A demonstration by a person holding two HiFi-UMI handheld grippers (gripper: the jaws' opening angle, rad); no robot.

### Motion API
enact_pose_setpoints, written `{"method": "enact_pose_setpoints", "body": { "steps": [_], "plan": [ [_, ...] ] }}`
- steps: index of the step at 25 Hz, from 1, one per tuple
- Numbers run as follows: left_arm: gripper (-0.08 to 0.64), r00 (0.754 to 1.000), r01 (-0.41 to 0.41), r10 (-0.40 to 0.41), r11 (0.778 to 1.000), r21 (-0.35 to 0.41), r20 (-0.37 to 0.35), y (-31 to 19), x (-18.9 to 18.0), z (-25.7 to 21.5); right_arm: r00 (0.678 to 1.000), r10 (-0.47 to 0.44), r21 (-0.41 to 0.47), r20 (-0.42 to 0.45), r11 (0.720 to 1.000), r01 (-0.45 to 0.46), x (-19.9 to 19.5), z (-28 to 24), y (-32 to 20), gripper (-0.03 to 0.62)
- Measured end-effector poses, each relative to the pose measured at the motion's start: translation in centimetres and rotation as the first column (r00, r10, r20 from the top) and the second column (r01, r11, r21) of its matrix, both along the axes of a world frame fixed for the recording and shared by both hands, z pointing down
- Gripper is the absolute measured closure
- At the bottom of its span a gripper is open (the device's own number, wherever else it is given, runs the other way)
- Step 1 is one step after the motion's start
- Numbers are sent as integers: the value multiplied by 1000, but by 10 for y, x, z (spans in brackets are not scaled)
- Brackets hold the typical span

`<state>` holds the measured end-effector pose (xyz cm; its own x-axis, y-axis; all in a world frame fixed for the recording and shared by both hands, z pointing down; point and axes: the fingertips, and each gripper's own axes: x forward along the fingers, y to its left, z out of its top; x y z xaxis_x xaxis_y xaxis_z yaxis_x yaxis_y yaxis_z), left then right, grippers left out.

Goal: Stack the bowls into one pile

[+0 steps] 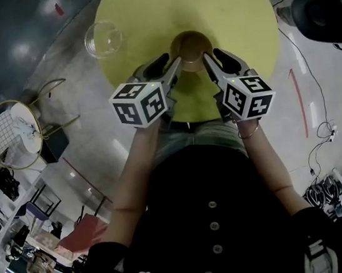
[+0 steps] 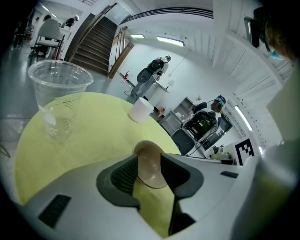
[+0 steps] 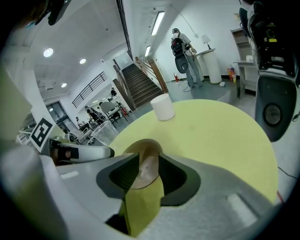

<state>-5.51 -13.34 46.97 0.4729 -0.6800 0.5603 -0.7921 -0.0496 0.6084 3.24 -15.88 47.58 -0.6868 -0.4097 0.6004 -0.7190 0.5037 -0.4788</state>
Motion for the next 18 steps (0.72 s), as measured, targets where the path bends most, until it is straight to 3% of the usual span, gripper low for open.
{"method": "enact_pose_setpoints", "body": {
  "steps": [18],
  "plan": [
    [423,996,79,-76,993,89,-41,20,-10,-30,992,-118,46,38,992,117,-27,-20,15,476]
  ]
}}
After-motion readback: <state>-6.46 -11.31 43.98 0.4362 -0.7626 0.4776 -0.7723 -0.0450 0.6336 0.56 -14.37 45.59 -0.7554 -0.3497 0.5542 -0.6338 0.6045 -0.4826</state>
